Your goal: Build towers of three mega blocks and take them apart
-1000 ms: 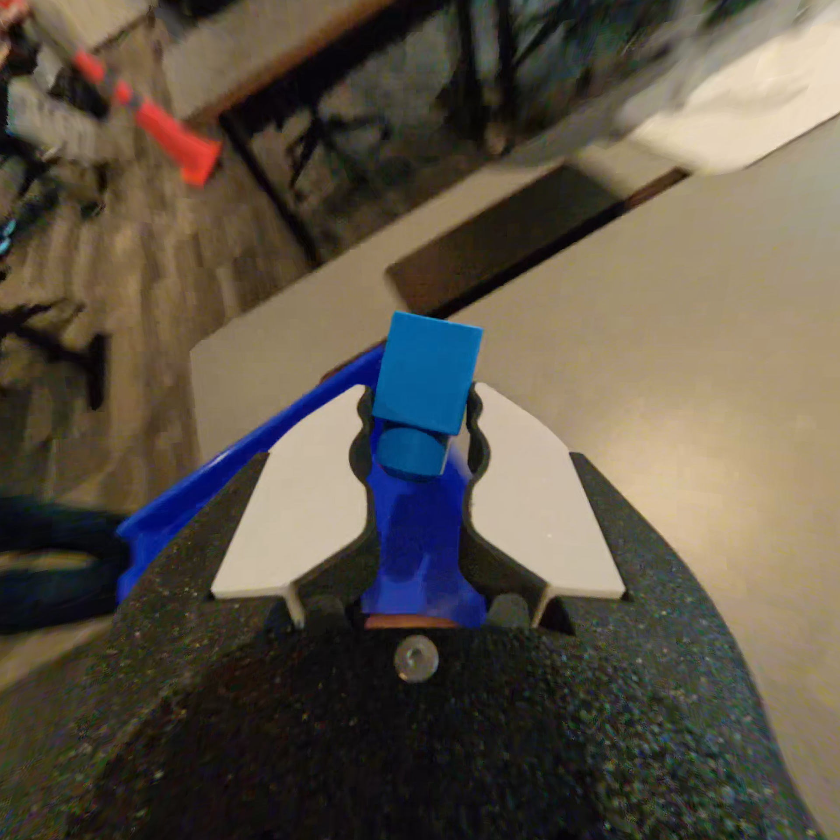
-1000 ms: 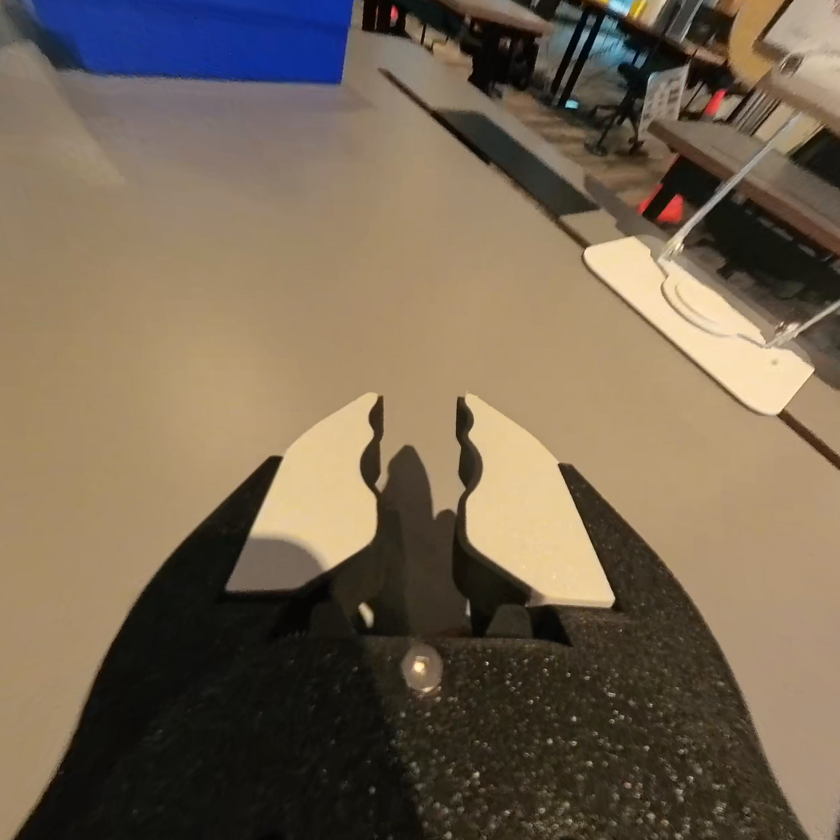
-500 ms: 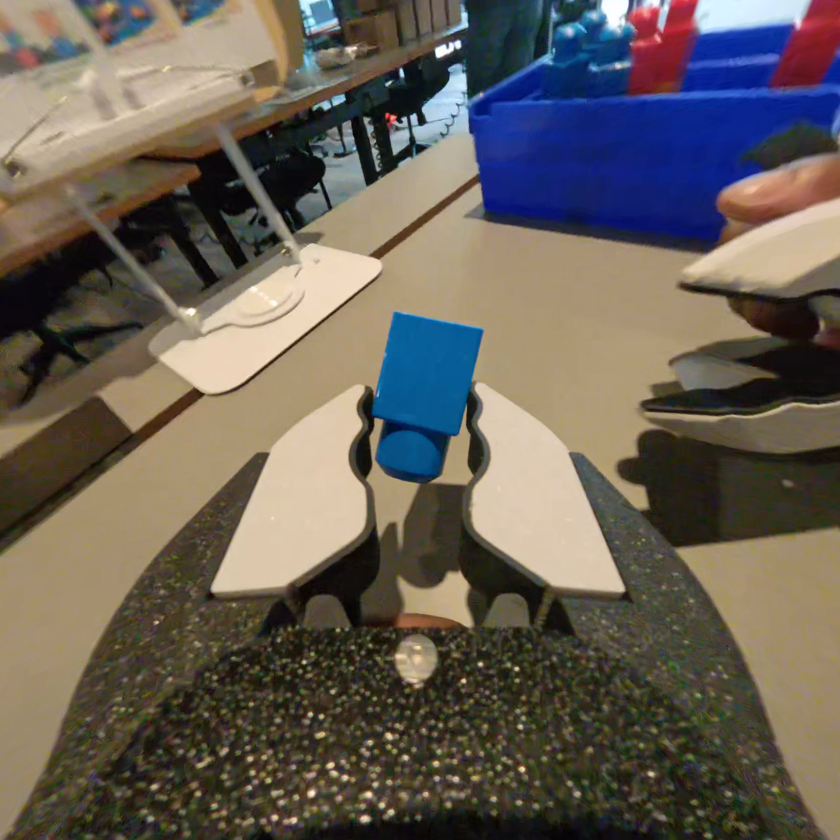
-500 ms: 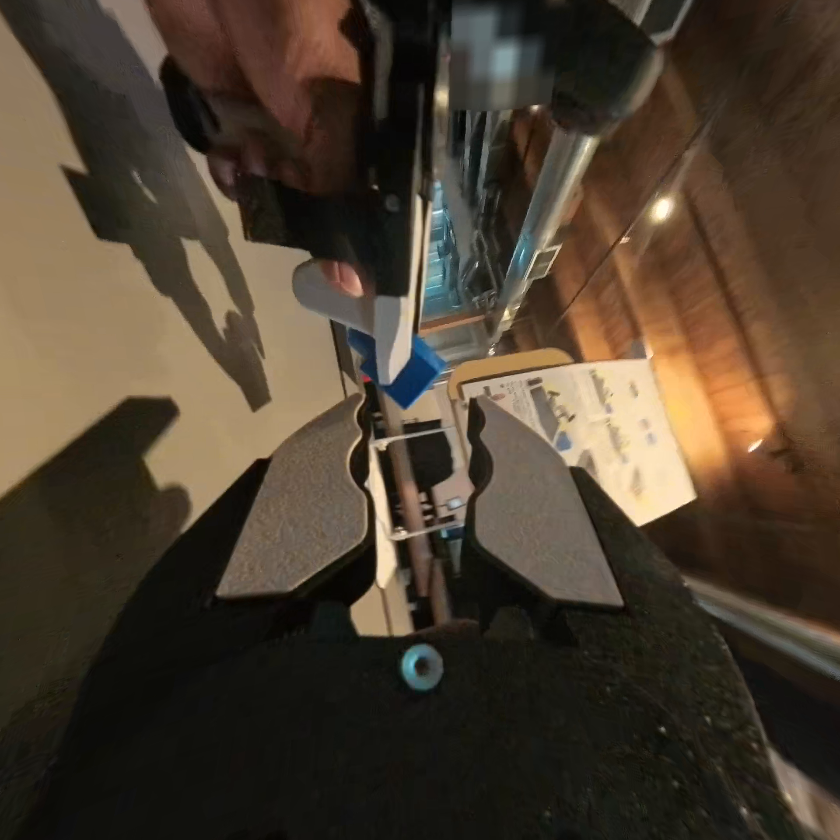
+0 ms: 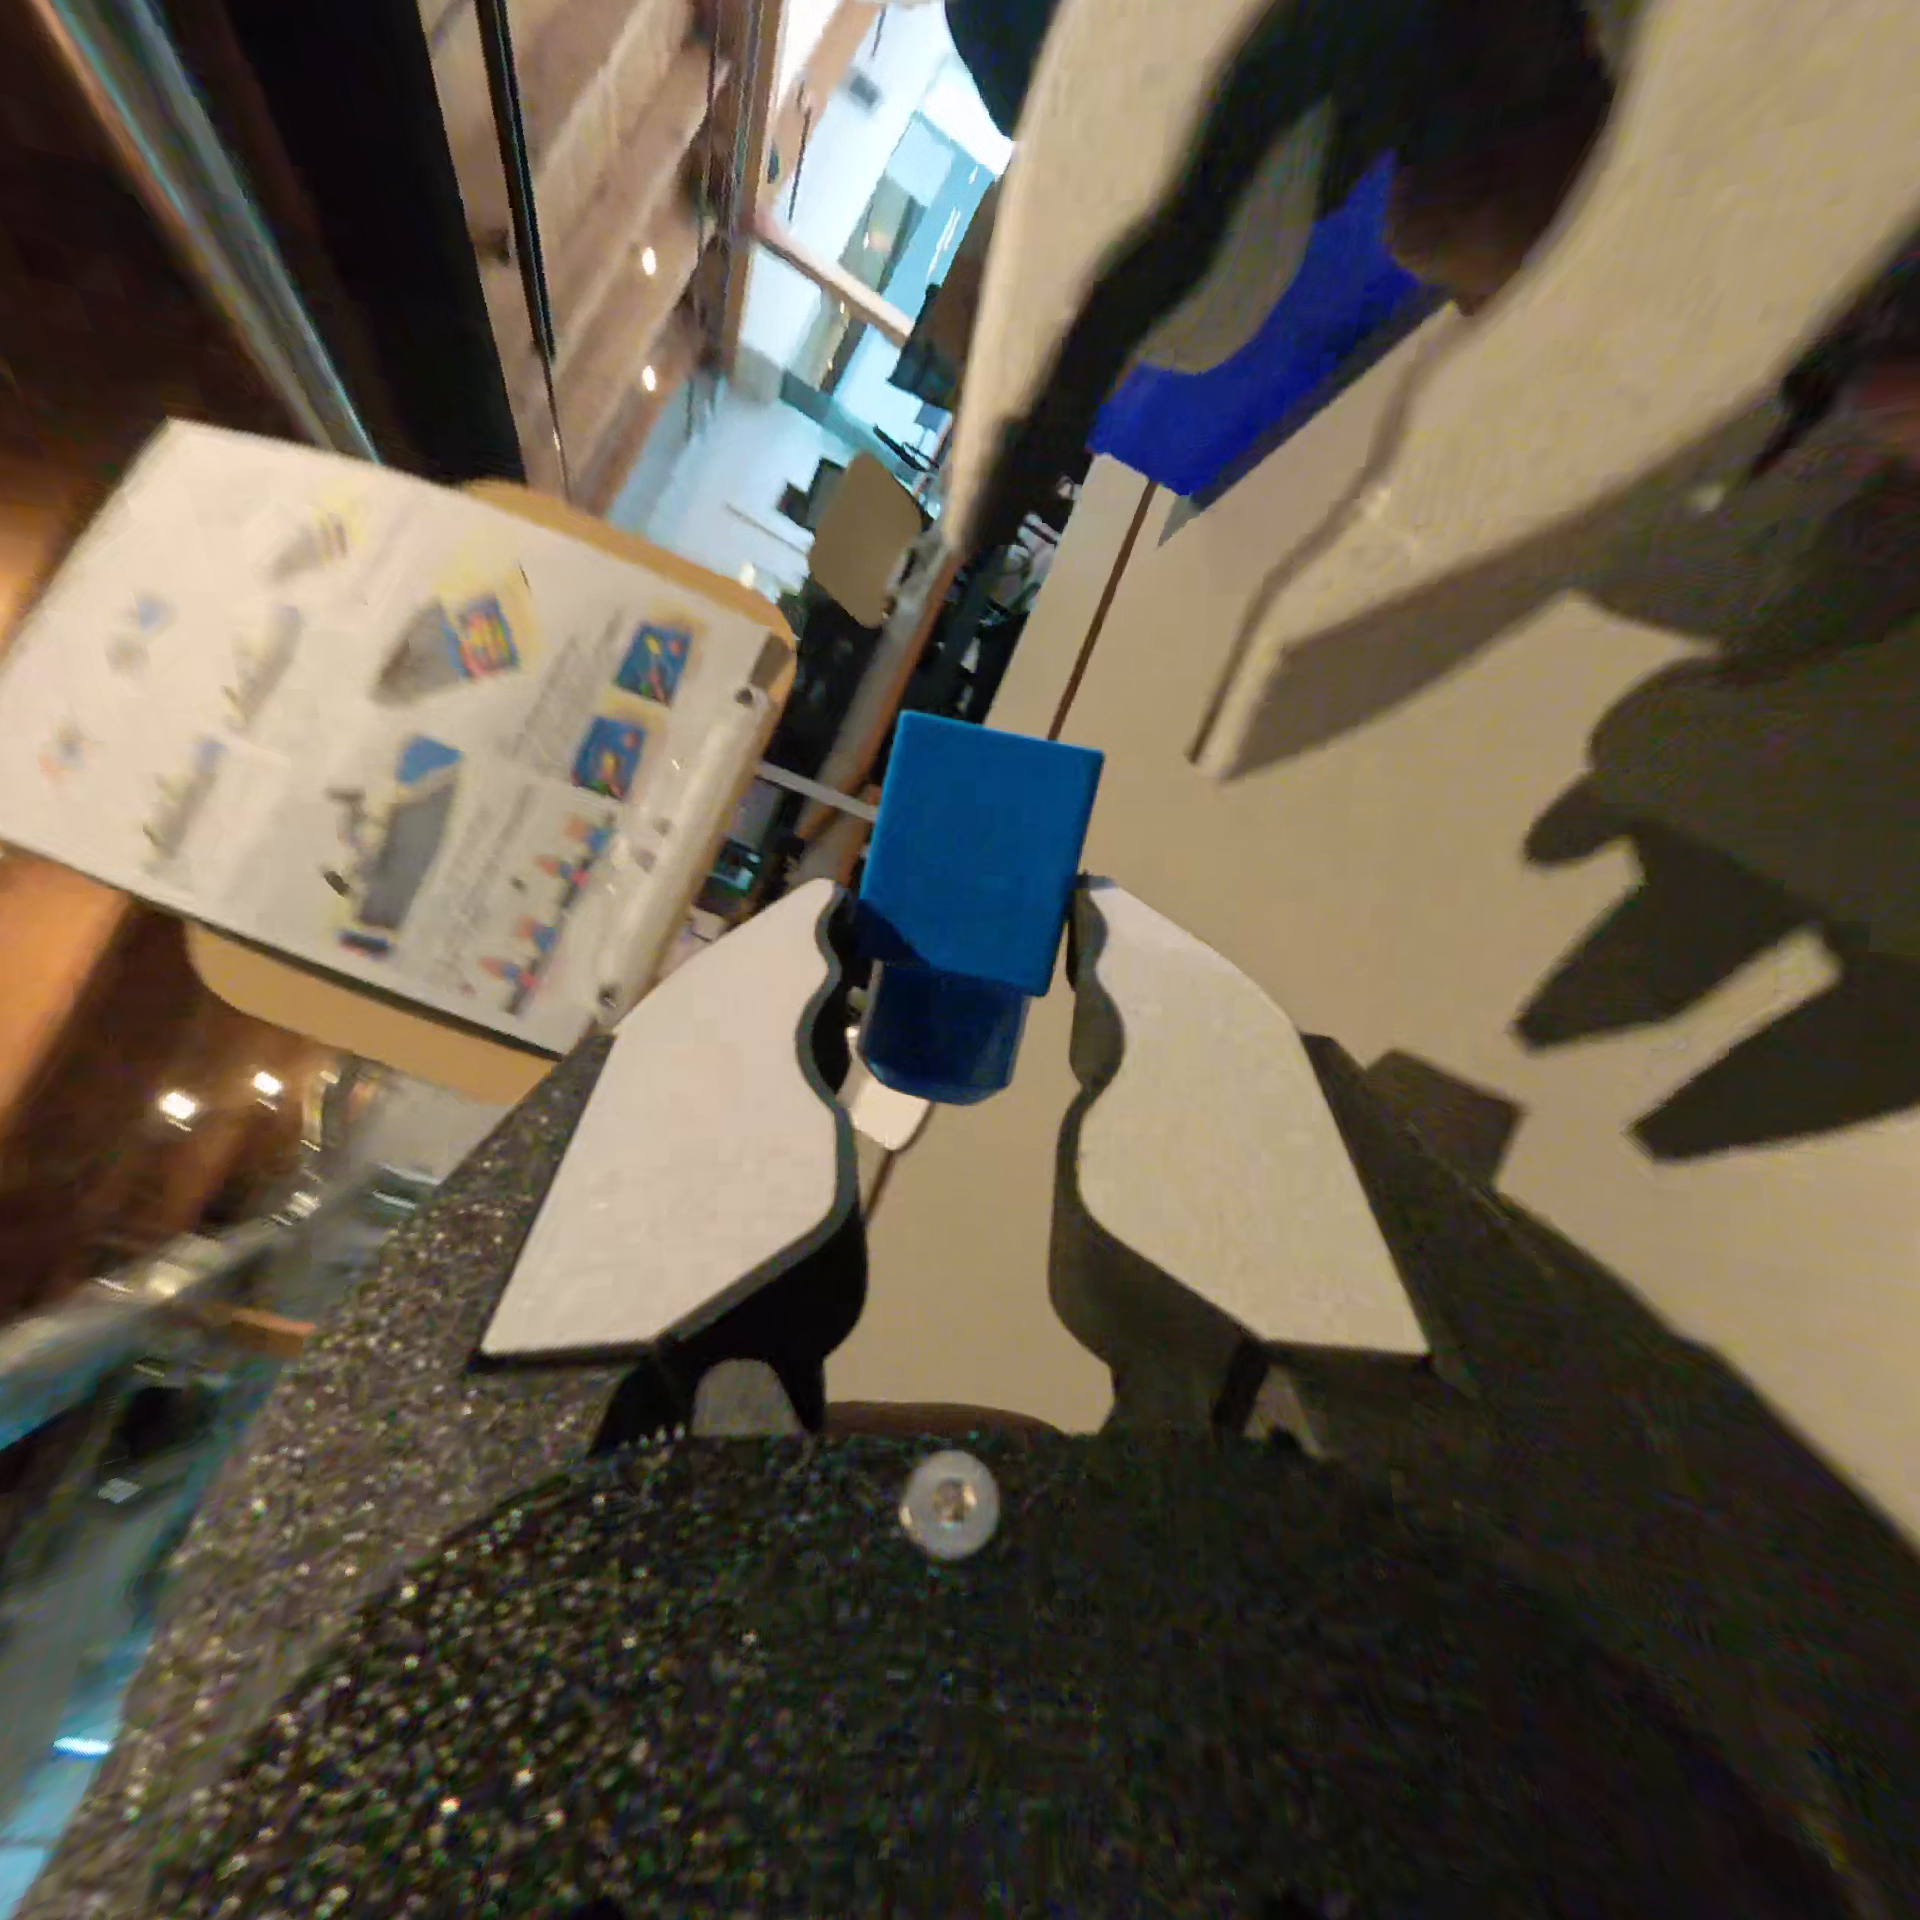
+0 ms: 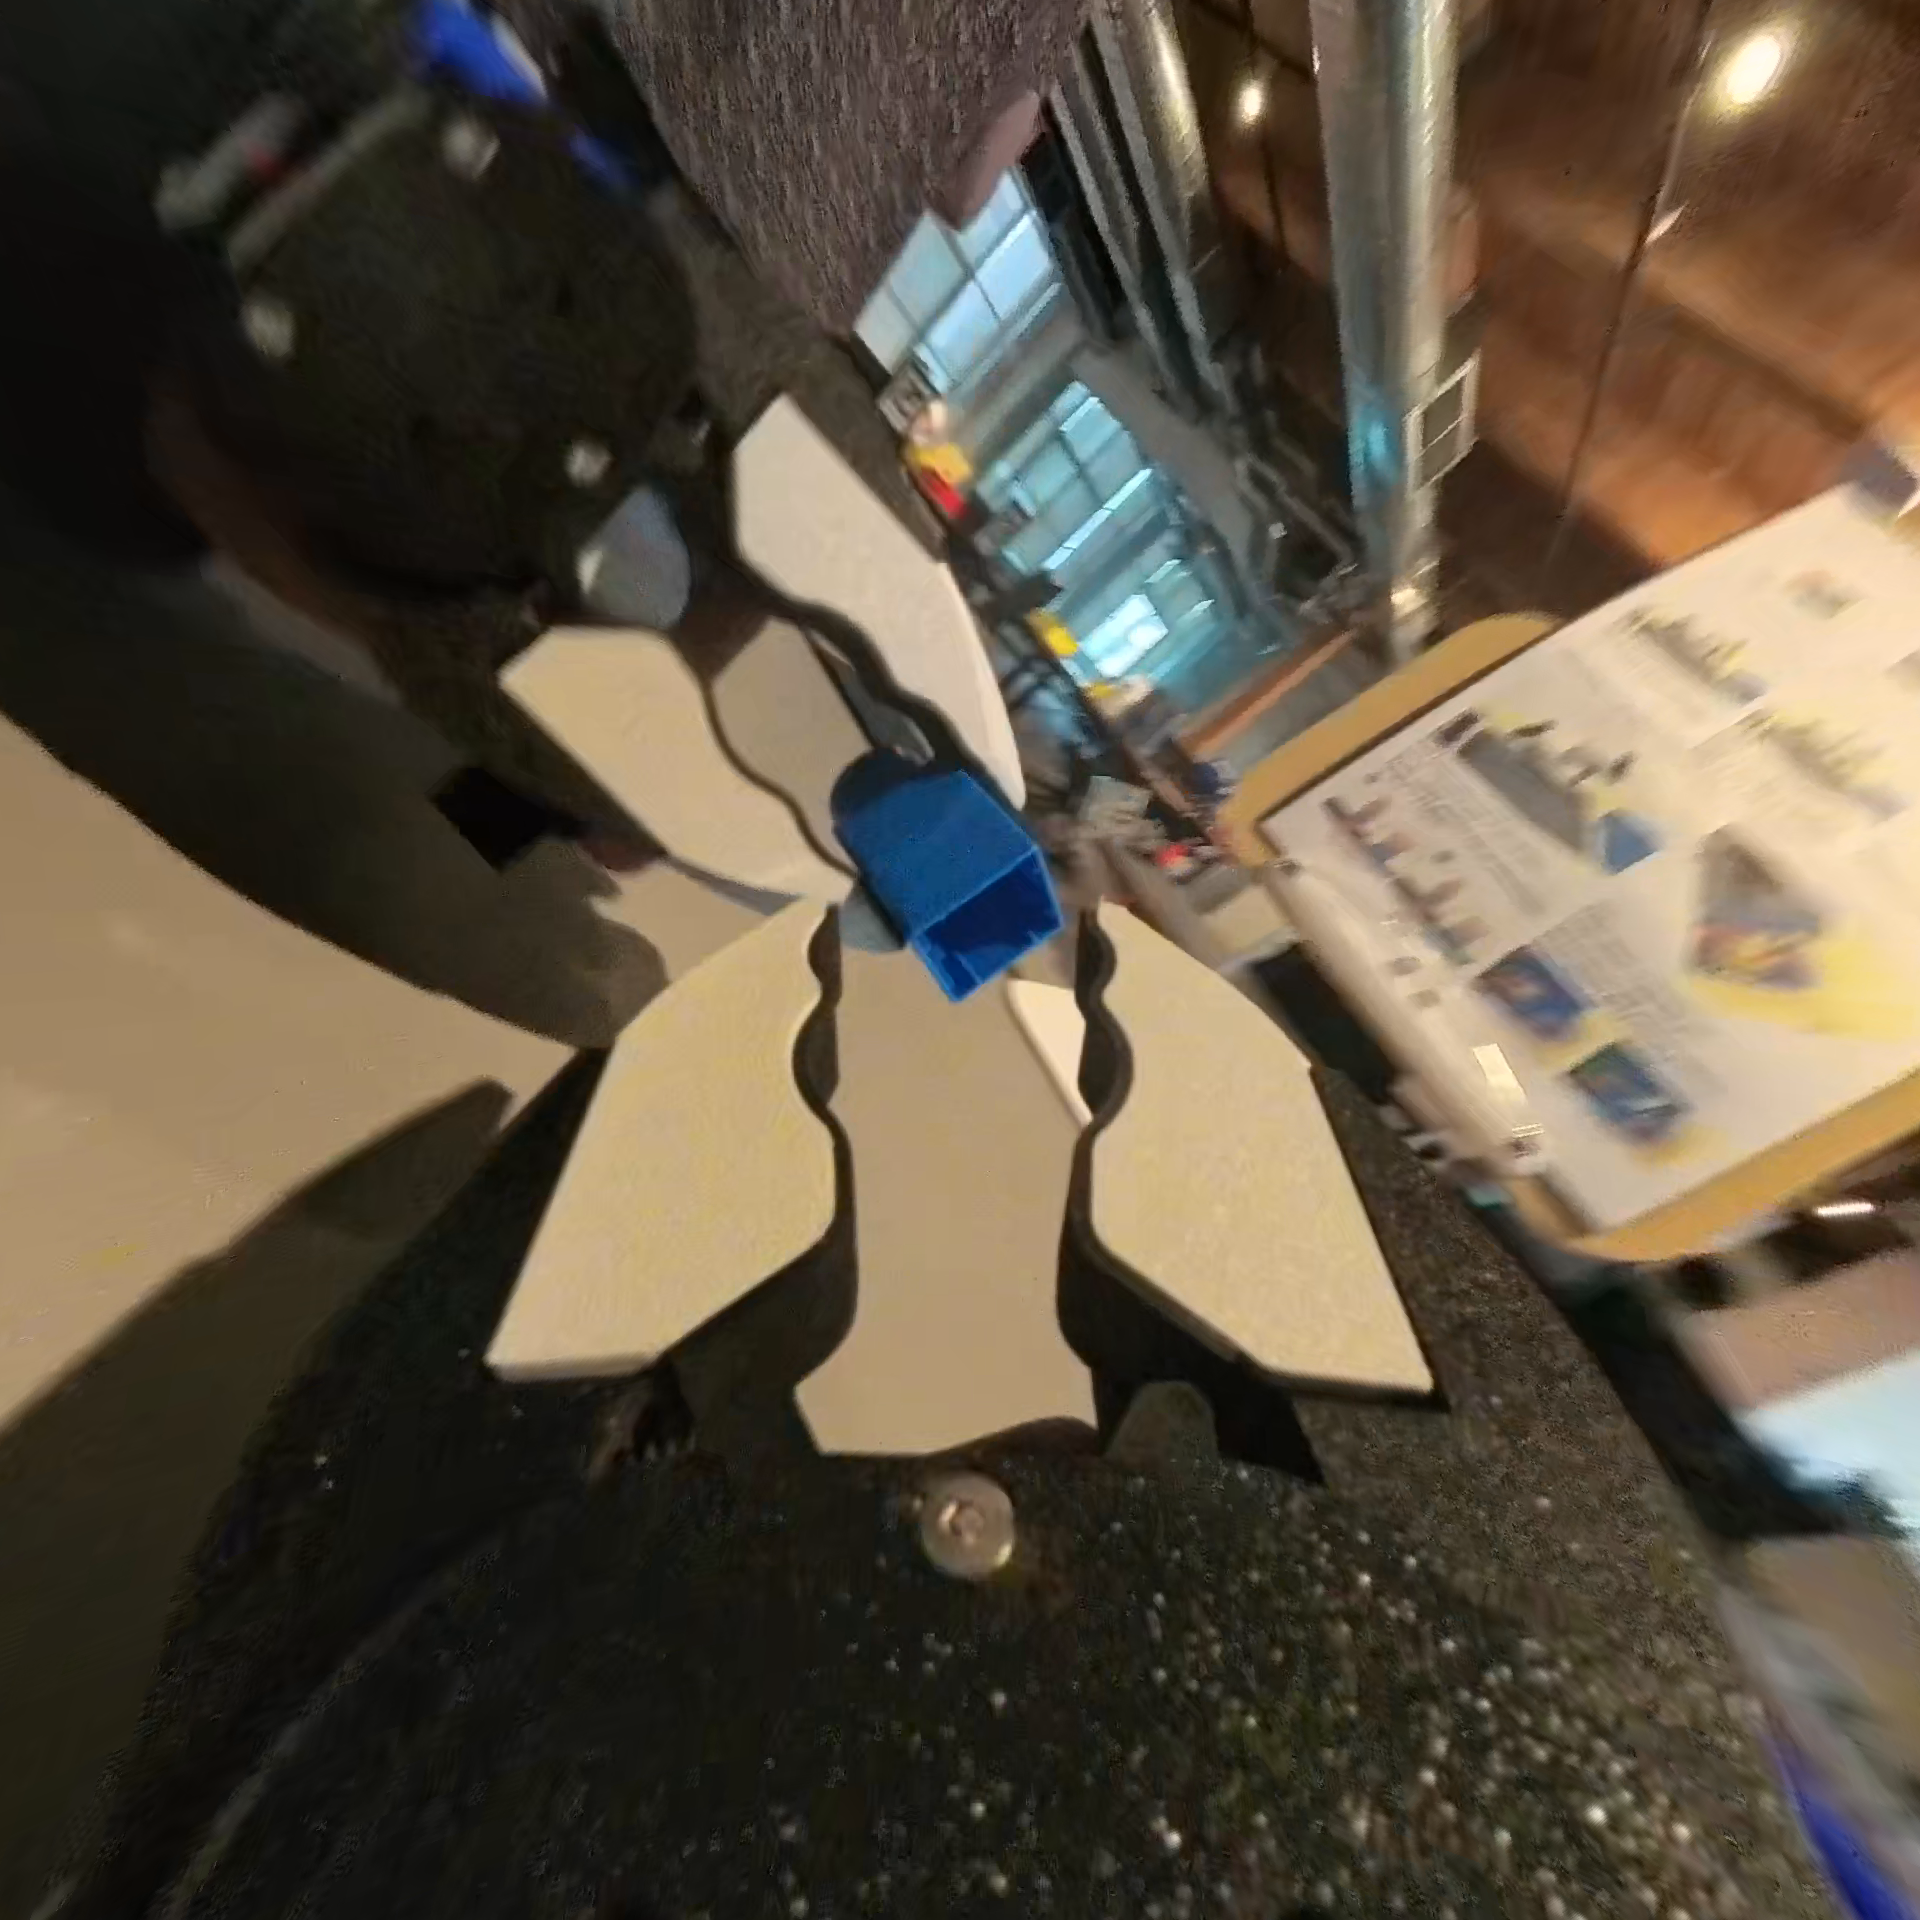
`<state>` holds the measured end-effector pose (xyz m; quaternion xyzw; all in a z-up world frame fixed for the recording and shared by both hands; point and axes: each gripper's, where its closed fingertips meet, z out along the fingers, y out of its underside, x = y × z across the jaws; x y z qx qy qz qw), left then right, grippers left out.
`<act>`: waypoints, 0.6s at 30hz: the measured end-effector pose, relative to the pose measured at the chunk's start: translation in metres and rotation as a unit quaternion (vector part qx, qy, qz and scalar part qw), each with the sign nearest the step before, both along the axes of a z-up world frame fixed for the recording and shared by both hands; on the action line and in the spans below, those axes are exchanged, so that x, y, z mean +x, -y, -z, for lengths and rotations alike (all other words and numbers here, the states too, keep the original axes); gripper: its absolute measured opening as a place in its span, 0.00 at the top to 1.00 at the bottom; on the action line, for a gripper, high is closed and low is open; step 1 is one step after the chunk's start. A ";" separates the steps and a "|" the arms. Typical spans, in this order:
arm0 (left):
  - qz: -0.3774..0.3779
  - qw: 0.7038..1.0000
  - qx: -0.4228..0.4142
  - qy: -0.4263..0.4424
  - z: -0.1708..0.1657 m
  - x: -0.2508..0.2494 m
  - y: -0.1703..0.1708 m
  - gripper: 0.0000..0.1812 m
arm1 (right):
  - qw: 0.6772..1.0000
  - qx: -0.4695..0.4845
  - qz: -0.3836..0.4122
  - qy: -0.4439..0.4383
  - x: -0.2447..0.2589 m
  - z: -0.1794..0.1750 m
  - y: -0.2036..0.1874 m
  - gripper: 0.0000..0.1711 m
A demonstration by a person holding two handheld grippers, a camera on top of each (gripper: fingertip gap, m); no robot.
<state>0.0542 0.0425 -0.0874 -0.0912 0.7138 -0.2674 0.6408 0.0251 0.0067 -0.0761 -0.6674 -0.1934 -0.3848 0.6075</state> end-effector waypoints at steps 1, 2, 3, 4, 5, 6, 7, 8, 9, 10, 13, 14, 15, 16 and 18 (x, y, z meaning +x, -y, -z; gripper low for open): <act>0.003 1.000 0.022 0.011 0.000 -0.002 0.001 0.79 | 0.999 0.007 -0.019 -0.050 -0.001 -0.002 0.001 0.75; 0.004 0.999 0.037 0.019 0.000 -0.002 0.001 0.79 | 0.994 0.012 -0.038 -0.099 -0.002 -0.004 0.001 0.75; 0.004 0.999 0.047 0.021 0.000 -0.003 0.001 0.78 | 0.987 0.015 -0.058 -0.146 -0.004 -0.005 0.002 0.75; 0.002 0.998 0.057 0.023 0.001 -0.002 0.000 0.79 | 0.978 0.014 -0.077 -0.191 -0.006 -0.006 0.003 0.75; 0.001 0.997 0.068 0.027 0.001 -0.002 -0.001 0.79 | 0.968 0.014 -0.097 -0.233 -0.008 -0.006 0.003 0.74; 0.003 0.996 0.080 0.031 0.002 -0.003 -0.002 0.78 | 0.956 0.013 -0.114 -0.270 -0.010 -0.007 0.004 0.73; 0.004 0.995 0.096 0.033 0.004 -0.003 -0.003 0.78 | 0.945 0.013 -0.125 -0.301 -0.012 -0.008 0.004 0.72; 0.005 0.993 0.113 0.036 0.005 -0.003 -0.003 0.79 | 0.936 0.014 -0.132 -0.325 -0.012 -0.008 0.003 0.71; 0.007 0.991 0.131 0.040 0.007 -0.004 -0.003 0.79 | 0.928 0.012 -0.137 -0.345 -0.013 -0.008 0.003 0.70; 0.009 0.988 0.150 0.043 0.009 -0.004 -0.003 0.79 | 0.922 0.009 -0.137 -0.361 -0.013 -0.006 0.002 0.68; 0.022 0.978 0.199 0.051 0.013 -0.007 0.003 0.79 | 0.907 -0.005 -0.134 -0.398 -0.012 0.000 -0.001 0.64; 0.026 0.976 0.211 0.051 0.014 -0.007 0.006 0.79 | 0.903 -0.009 -0.132 -0.409 -0.012 0.002 -0.002 0.63; 0.029 0.973 0.222 0.052 0.016 -0.008 0.008 0.79 | 0.899 -0.013 -0.130 -0.417 -0.012 0.004 -0.002 0.63; 0.032 0.970 0.235 0.055 0.017 -0.009 0.010 0.78 | 0.896 -0.019 -0.128 -0.424 -0.012 0.005 -0.003 0.62; 0.037 0.963 0.262 0.056 0.020 -0.010 0.014 0.79 | 0.894 -0.027 -0.119 -0.432 -0.011 0.008 -0.003 0.62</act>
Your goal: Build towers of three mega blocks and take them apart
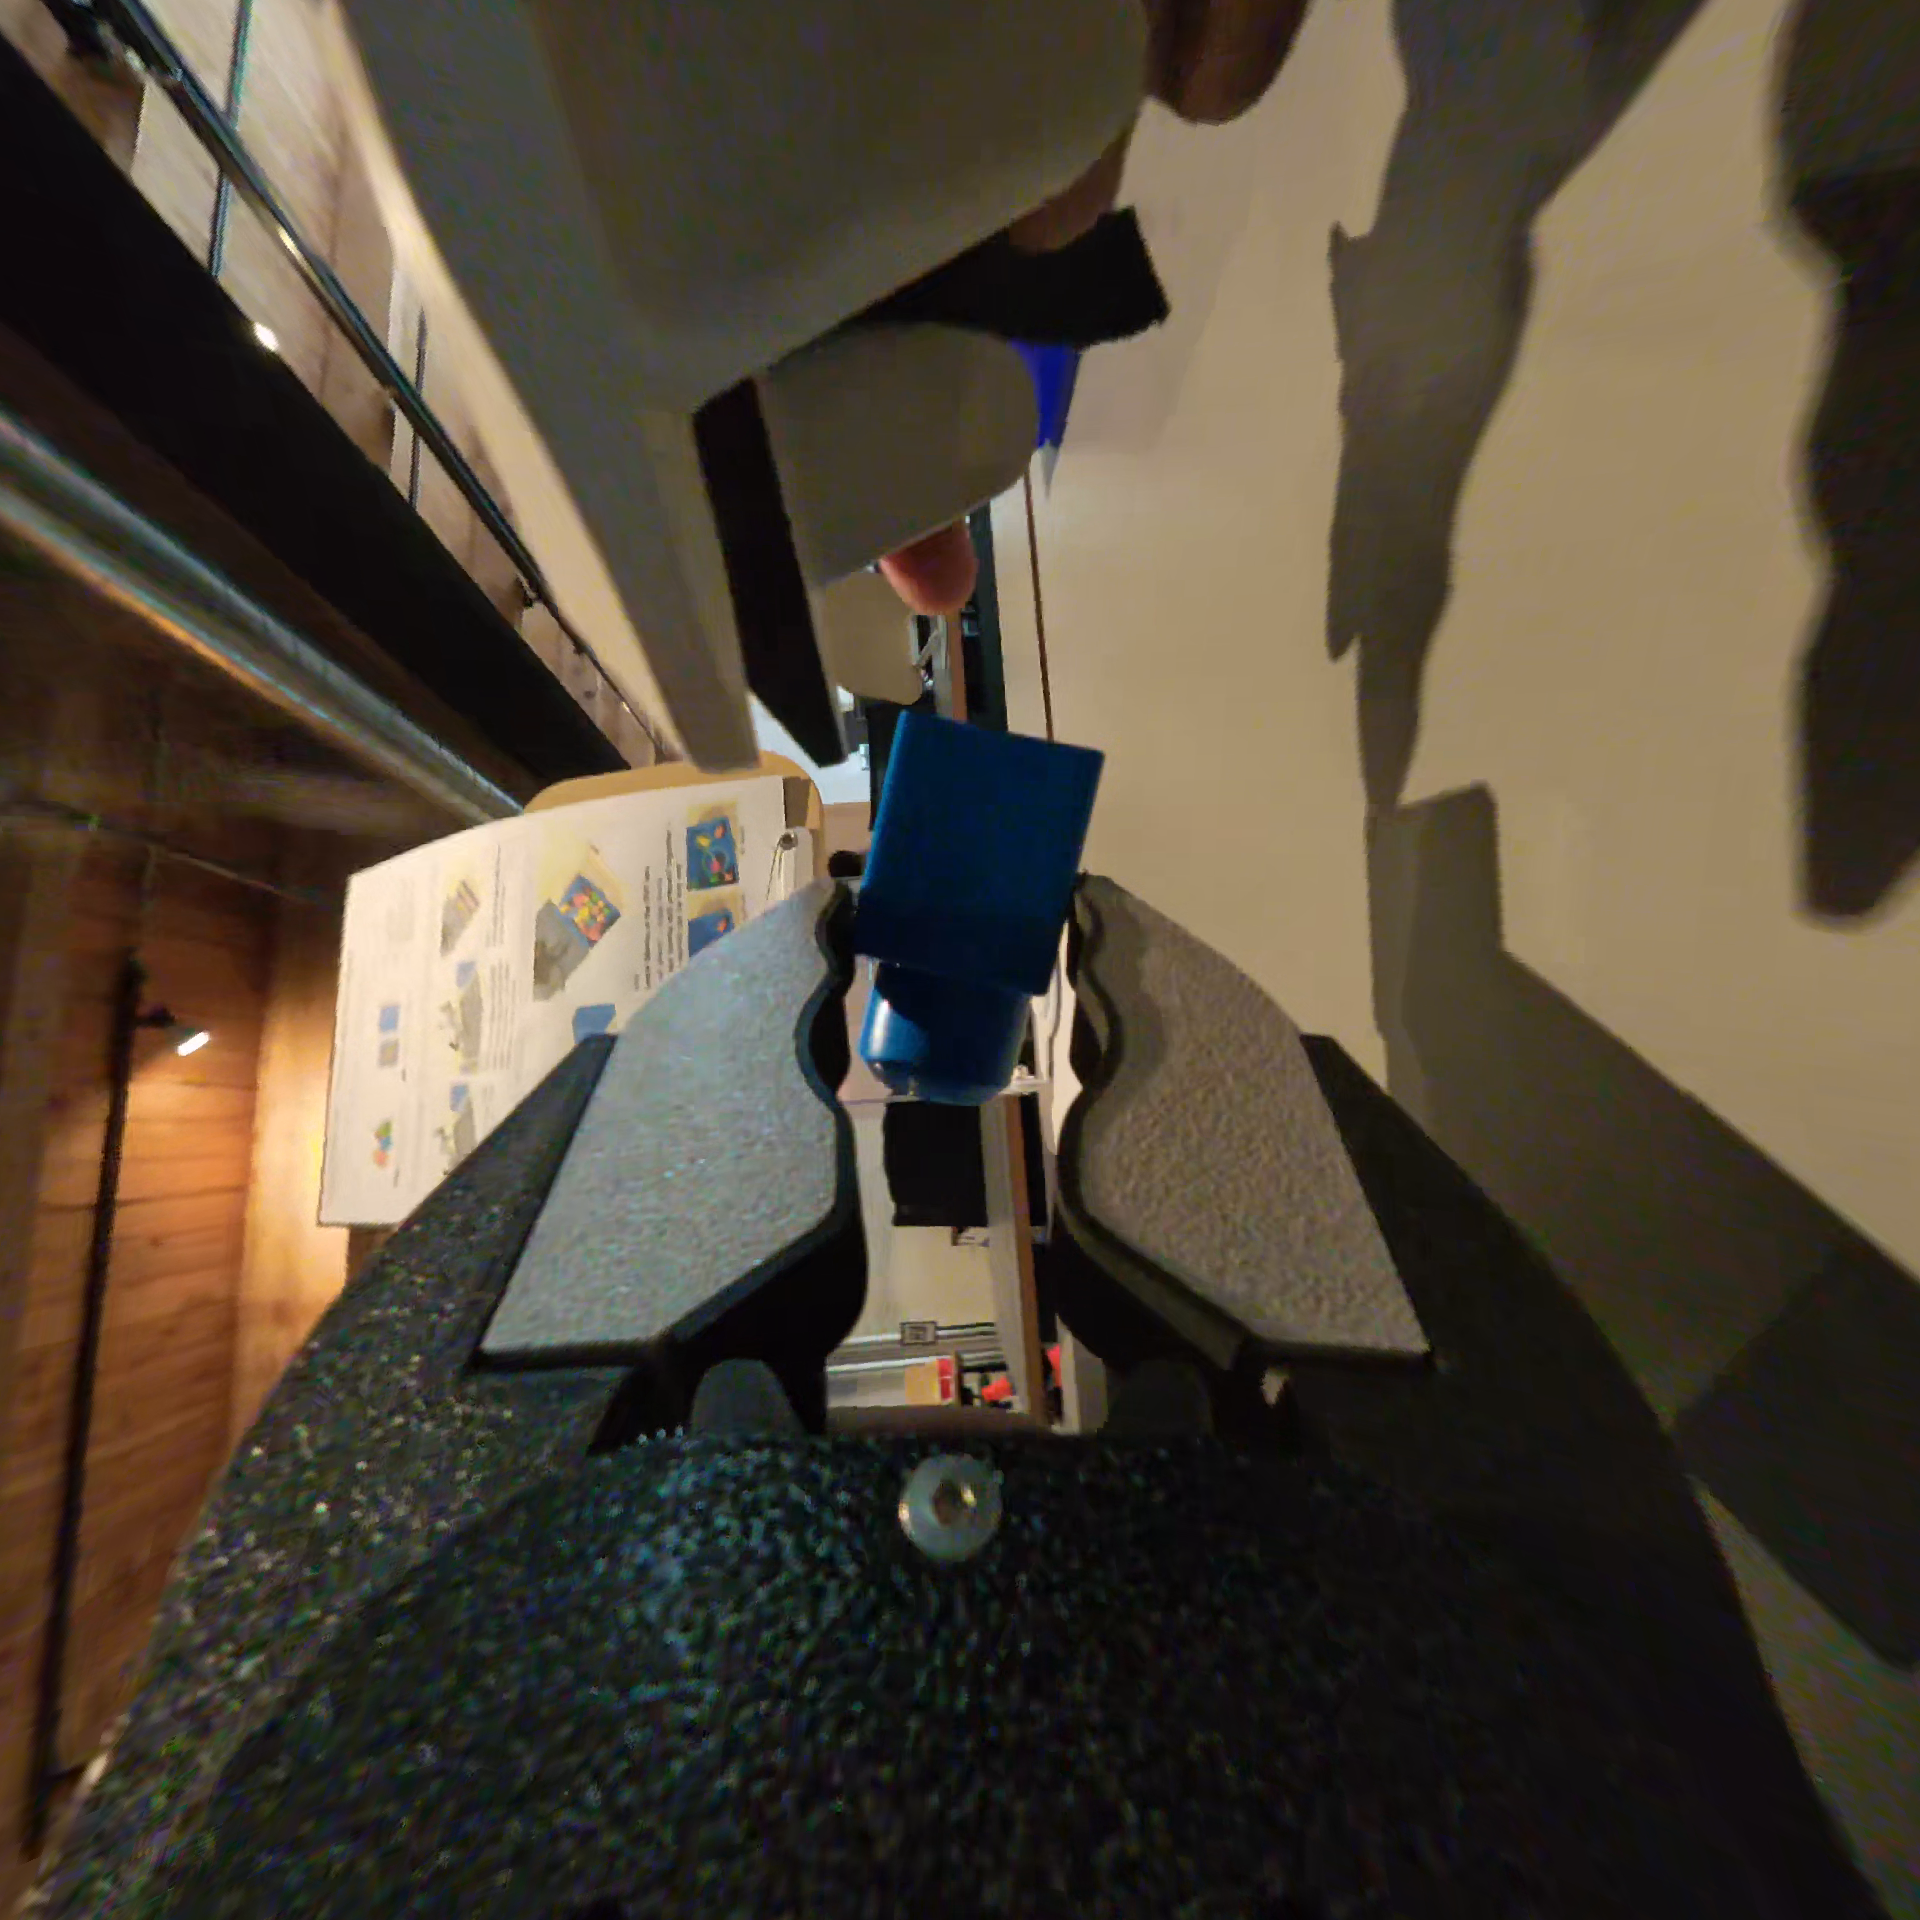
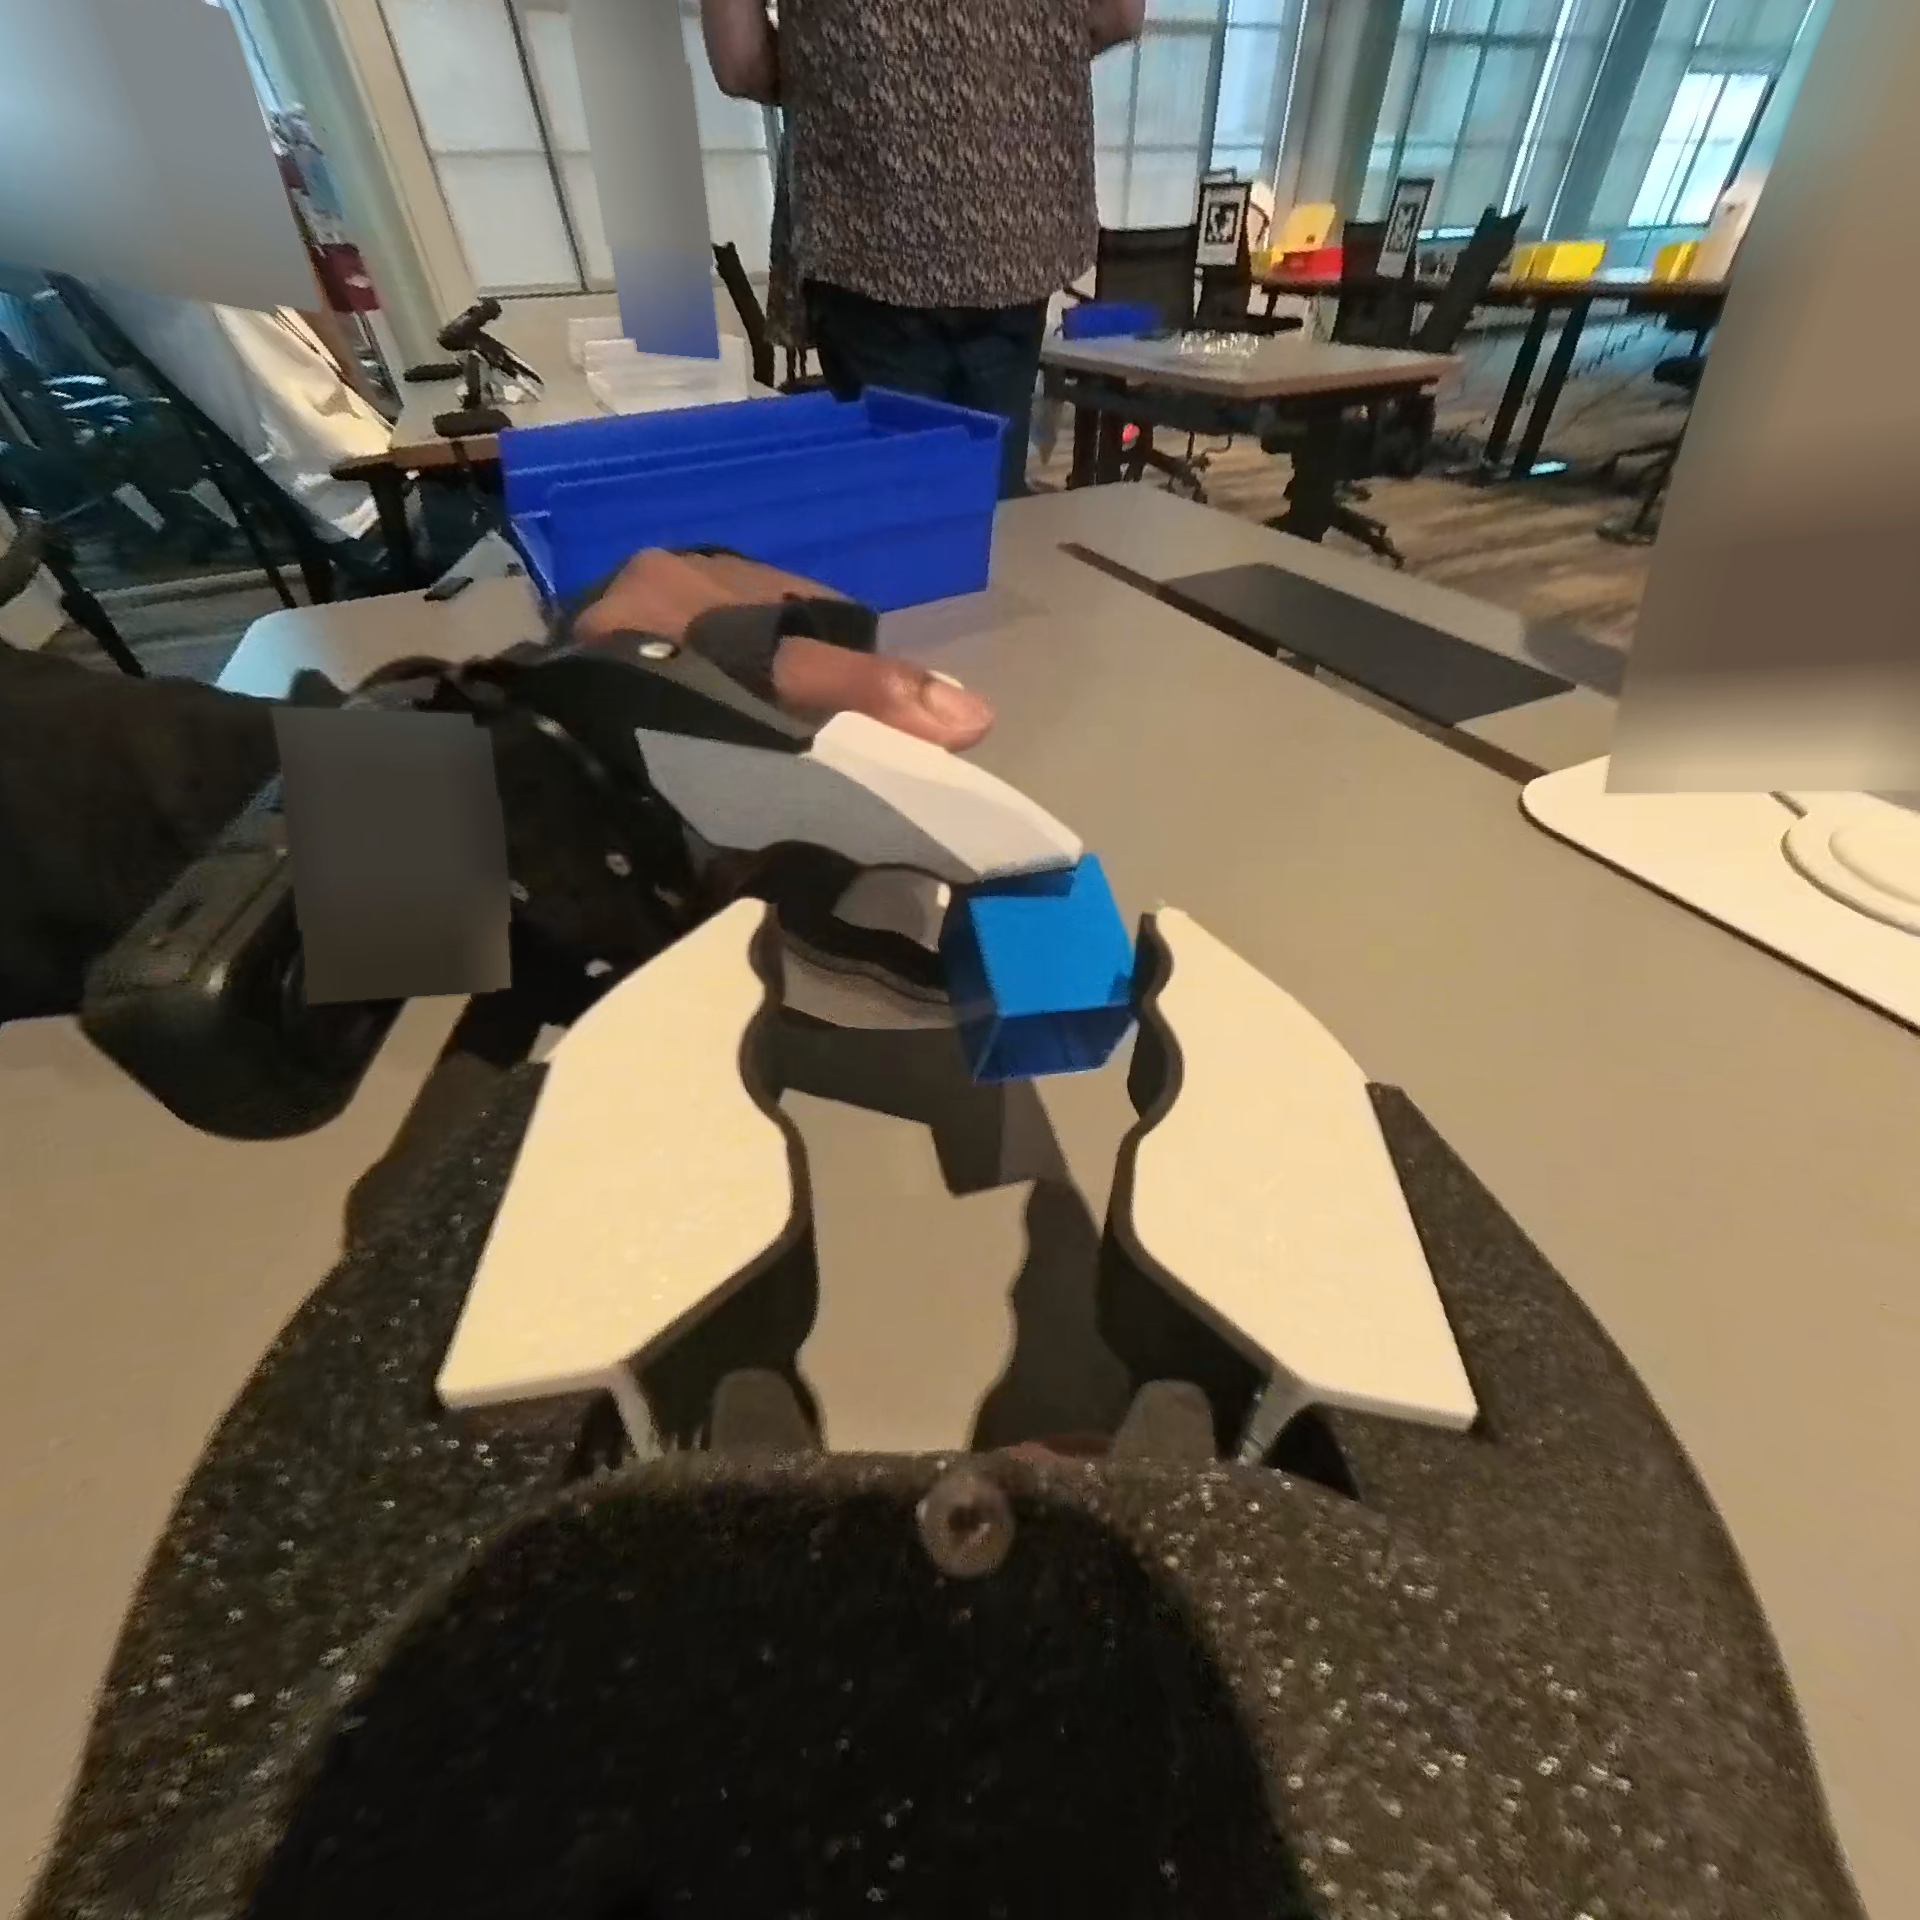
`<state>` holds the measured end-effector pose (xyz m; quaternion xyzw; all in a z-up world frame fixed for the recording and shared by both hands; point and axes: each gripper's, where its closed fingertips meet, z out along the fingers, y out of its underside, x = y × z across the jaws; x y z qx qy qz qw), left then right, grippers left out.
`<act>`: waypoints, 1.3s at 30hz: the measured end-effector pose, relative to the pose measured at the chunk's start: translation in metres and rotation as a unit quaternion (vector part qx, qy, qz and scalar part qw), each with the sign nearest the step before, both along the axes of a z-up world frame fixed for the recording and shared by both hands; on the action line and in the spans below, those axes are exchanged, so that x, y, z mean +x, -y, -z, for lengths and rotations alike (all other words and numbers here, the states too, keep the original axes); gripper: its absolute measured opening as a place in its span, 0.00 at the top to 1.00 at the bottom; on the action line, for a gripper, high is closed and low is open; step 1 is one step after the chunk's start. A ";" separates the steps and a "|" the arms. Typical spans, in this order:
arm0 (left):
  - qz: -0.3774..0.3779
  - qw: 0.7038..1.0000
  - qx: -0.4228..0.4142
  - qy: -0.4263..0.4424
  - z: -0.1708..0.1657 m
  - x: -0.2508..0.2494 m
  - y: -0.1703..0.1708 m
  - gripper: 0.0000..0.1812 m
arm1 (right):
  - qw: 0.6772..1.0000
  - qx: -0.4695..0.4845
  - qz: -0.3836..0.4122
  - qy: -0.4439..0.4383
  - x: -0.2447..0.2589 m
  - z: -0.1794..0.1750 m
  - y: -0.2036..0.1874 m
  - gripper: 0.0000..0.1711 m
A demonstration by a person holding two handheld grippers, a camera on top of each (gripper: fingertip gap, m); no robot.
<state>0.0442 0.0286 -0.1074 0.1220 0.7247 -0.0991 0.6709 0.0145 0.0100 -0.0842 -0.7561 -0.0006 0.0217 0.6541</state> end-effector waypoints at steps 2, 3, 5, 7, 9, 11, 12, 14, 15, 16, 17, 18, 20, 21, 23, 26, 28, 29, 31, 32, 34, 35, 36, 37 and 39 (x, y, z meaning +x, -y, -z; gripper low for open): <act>0.004 1.000 0.025 0.000 0.003 -0.001 0.004 0.79 | 1.000 -0.015 0.002 -0.007 0.000 0.004 -0.001 0.62; 0.007 0.999 0.036 -0.001 0.005 -0.002 0.006 0.79 | 1.000 -0.024 0.005 -0.011 0.000 0.007 -0.002 0.62; 0.019 0.998 0.051 -0.002 0.007 -0.005 0.012 0.79 | 0.999 -0.045 0.010 -0.016 0.001 0.014 -0.003 0.63; 0.034 0.998 0.057 -0.004 0.008 -0.009 0.019 0.79 | 0.997 -0.075 0.015 -0.018 0.002 0.024 -0.004 0.63; 0.049 0.997 0.058 -0.005 0.008 -0.012 0.024 0.79 | 0.994 -0.102 0.016 -0.023 0.003 0.035 -0.004 0.65; 0.058 0.997 0.049 -0.007 0.006 -0.015 0.026 0.79 | 0.993 -0.115 0.003 -0.026 0.000 0.040 -0.003 0.78; 0.061 0.997 0.039 -0.012 0.006 -0.016 0.026 0.79 | 0.993 -0.112 -0.004 -0.026 -0.001 0.040 -0.002 0.78; 0.065 0.997 -0.001 -0.030 0.004 -0.017 0.025 0.78 | 0.994 -0.106 -0.013 -0.035 -0.002 0.037 -0.002 0.78; 0.069 0.996 -0.035 -0.047 0.003 -0.018 0.023 0.77 | 0.994 -0.105 -0.010 -0.037 0.000 0.037 -0.001 0.79; 0.075 0.992 -0.074 -0.070 0.002 -0.019 0.021 0.76 | 0.994 -0.105 -0.007 -0.035 0.003 0.037 0.000 0.79; 0.082 0.986 -0.115 -0.092 0.000 -0.021 0.017 0.75 | 0.994 -0.102 -0.006 -0.034 0.005 0.036 0.000 0.79; 0.087 0.977 -0.160 -0.114 -0.003 -0.021 0.013 0.75 | 0.995 -0.095 -0.009 -0.036 0.006 0.034 0.001 0.79; 0.097 0.943 -0.262 -0.179 -0.009 -0.023 0.005 0.76 | 0.996 -0.067 -0.018 -0.049 0.005 0.025 0.002 0.78; 0.107 0.916 -0.324 -0.210 -0.014 -0.023 0.002 0.76 | 0.997 -0.049 -0.025 -0.056 0.005 0.020 0.002 0.78; 0.143 0.831 -0.454 -0.288 -0.027 -0.027 0.003 0.76 | 0.997 -0.014 -0.037 -0.066 0.002 0.011 0.003 0.78; 0.187 0.689 -0.583 -0.388 -0.040 -0.032 0.011 0.74 | 0.997 0.016 -0.046 -0.056 -0.001 0.003 0.004 0.78; 0.193 0.645 -0.615 -0.410 -0.042 -0.032 0.015 0.76 | 0.998 0.030 -0.044 -0.034 -0.002 0.000 0.004 0.78; 0.192 0.633 -0.623 -0.418 -0.042 -0.031 0.017 0.76 | 0.998 0.036 -0.044 -0.024 -0.003 -0.002 0.004 0.78; 0.194 0.614 -0.630 -0.434 -0.040 -0.033 0.022 0.76 | 0.998 0.046 -0.046 -0.010 -0.005 -0.005 0.004 0.79; 0.194 0.606 -0.631 -0.444 -0.039 -0.034 0.026 0.77 | 0.998 0.049 -0.047 -0.004 -0.006 -0.005 0.004 0.79; 0.201 0.598 -0.632 -0.450 -0.038 -0.036 0.030 0.82 | 0.998 0.050 -0.043 0.000 -0.006 -0.004 0.004 0.78; 0.205 0.599 -0.633 -0.446 -0.039 -0.036 0.030 0.82 | 0.998 0.050 -0.046 -0.002 -0.007 -0.004 0.004 0.78; 0.206 0.601 -0.631 -0.444 -0.039 -0.036 0.030 0.83 | 0.998 0.047 -0.047 -0.001 -0.007 -0.003 0.004 0.78; 0.202 0.608 -0.627 -0.444 -0.038 -0.035 0.029 0.83 | 0.998 0.038 -0.043 0.005 -0.006 -0.001 0.003 0.78; 0.180 0.639 -0.603 -0.443 -0.031 -0.034 0.028 0.83 | 0.999 0.001 -0.028 0.031 -0.002 0.009 0.002 0.77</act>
